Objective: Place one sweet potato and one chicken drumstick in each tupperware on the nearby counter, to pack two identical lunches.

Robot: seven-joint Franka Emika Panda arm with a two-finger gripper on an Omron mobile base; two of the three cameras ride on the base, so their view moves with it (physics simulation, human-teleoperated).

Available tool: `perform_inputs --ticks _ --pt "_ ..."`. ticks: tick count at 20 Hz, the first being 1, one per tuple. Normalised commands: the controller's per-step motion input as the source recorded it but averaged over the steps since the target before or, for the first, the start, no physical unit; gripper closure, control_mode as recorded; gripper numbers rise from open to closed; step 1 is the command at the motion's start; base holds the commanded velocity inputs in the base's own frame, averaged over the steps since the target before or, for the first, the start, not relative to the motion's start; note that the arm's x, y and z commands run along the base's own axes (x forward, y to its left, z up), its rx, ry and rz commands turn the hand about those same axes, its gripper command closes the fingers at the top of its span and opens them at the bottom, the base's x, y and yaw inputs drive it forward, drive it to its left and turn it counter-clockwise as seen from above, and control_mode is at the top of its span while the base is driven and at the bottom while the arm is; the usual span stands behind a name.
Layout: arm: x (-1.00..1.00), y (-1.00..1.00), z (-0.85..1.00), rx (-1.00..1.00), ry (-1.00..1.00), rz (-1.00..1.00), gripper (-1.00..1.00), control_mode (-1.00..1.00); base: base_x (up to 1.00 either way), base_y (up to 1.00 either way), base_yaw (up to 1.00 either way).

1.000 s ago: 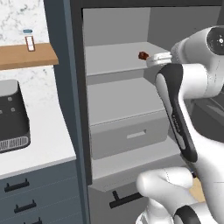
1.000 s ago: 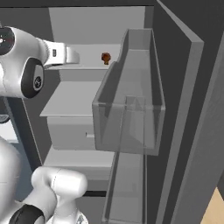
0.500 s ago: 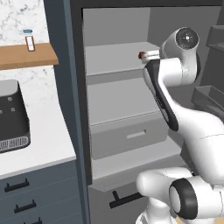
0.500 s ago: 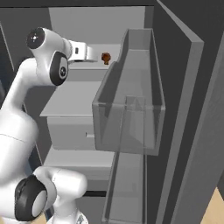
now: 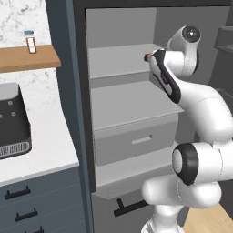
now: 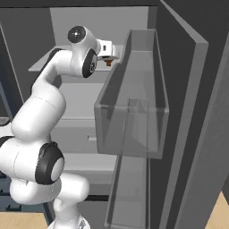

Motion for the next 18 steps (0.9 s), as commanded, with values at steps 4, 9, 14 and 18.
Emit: perform_inputs --ticks 4,9,14,18 --pt "0.21 -0.08 0.00 0.00 0.08 0.05 -1.00 -1.00 0.00 0.00 0.00" --pt "0.09 0.07 -0.28 0.01 0.00 0.05 -1.00 -1.00 0.00 0.00 0.00" --pt "0.56 0.30 -0.50 0.00 0.00 0.10 -1.00 -1.00 0.00 0.00 0.00" --pt "0.61 0.04 -0.02 0.00 0.02 0.01 -1.00 -1.00 0.00 0.00 0.00"
